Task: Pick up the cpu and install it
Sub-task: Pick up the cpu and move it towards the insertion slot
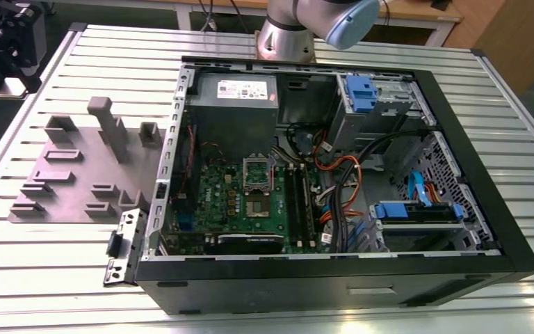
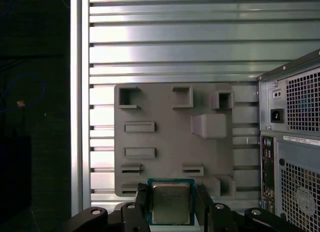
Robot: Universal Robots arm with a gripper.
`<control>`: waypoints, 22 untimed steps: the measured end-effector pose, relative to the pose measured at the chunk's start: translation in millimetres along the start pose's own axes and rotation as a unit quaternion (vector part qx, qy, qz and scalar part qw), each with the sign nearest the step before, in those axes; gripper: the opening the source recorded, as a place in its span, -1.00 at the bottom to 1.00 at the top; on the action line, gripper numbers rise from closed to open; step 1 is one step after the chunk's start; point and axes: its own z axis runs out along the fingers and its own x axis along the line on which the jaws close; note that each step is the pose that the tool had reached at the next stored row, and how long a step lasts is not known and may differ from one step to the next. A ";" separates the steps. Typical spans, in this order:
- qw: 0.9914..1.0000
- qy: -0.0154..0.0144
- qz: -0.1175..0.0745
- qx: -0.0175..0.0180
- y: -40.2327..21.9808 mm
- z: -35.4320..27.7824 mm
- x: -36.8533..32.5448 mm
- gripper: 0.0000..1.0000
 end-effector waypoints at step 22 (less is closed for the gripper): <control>1.000 0.000 0.000 0.000 0.2 -0.1 -5.8 -0.06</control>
